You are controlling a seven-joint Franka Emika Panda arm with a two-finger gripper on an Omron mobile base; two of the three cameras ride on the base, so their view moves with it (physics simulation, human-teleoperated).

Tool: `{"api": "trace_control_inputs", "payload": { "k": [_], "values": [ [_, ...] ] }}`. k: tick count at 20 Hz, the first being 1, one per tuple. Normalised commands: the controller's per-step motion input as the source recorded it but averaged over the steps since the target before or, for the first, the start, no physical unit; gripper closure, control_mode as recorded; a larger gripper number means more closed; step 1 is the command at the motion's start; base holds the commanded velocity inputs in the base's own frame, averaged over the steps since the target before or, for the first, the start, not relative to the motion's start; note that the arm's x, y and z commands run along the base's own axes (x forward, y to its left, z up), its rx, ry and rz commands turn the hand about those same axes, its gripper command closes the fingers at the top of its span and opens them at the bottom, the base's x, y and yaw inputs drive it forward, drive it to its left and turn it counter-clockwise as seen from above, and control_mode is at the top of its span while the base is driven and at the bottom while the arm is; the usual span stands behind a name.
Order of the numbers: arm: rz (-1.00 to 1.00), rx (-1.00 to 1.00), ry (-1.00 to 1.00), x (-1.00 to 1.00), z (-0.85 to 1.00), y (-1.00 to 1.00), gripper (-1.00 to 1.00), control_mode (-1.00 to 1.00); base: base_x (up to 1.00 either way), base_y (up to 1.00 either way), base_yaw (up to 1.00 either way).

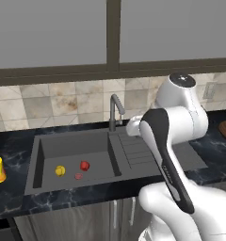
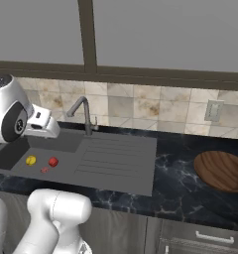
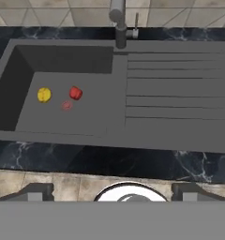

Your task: Remove the lemon and bell pepper from the sink. Then move the bowl and cup from the counter to the sink for washing.

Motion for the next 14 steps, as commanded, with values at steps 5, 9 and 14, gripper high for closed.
{"api": "trace_control_inputs", "payload": {
  "k": [5, 9, 14],
  "values": [
    [0.0, -0.01, 0.11, -0.12, 0.0, 0.32, -1.0, -1.0, 0.0, 0.0, 0.0],
    [0.0, -0.04, 0.18, -0.03, -0.03, 0.32, -1.0, -1.0, 0.0, 0.0, 0.0],
    [0.0, -0.08, 0.18, 0.03, -0.07, 0.29, -1.0, -1.0, 0.0, 0.0, 0.0]
  ]
}}
